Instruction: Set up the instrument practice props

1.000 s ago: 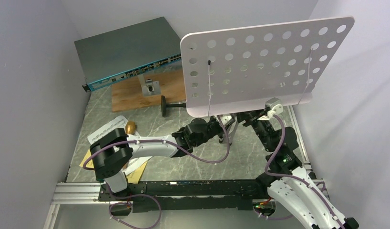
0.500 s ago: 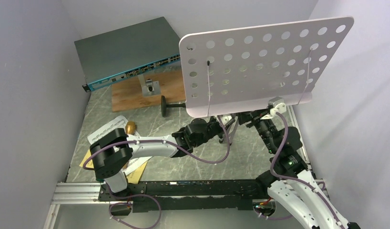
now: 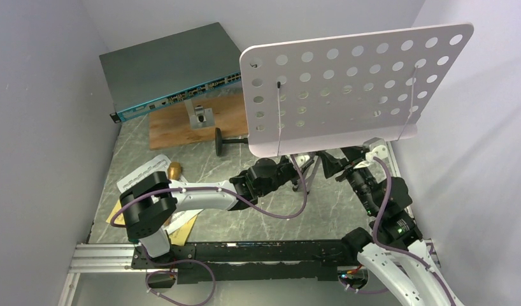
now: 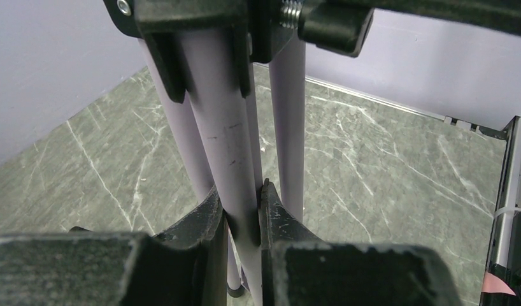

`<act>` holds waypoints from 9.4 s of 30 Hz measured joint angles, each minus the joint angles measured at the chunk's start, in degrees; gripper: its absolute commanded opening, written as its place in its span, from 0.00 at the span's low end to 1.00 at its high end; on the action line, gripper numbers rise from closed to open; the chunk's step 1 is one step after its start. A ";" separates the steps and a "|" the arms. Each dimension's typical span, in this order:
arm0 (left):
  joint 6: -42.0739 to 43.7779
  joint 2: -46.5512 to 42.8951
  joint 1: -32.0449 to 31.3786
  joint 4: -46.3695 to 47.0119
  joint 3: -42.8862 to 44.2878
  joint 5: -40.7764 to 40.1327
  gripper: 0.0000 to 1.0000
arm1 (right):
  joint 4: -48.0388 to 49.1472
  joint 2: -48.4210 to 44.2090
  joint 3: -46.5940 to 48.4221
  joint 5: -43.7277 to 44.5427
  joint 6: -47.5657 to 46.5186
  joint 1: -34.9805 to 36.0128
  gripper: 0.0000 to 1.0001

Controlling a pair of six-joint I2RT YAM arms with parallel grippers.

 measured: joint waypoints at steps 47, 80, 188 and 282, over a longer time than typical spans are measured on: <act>-0.50 -0.70 0.11 -1.60 0.09 -2.01 0.00 | 11.78 0.24 -16.92 6.95 1.20 1.62 0.43; -1.55 -2.54 -1.27 1.36 -3.54 -6.38 0.00 | 44.61 19.17 -23.26 38.34 -13.77 21.59 0.00; -24.70 -22.91 9.18 -30.77 -12.68 14.43 0.45 | 51.12 38.62 -18.21 26.23 -19.74 21.40 0.00; -12.26 -12.66 12.22 -26.08 -3.78 28.09 0.00 | 36.28 10.62 -29.16 32.74 -12.57 23.98 0.49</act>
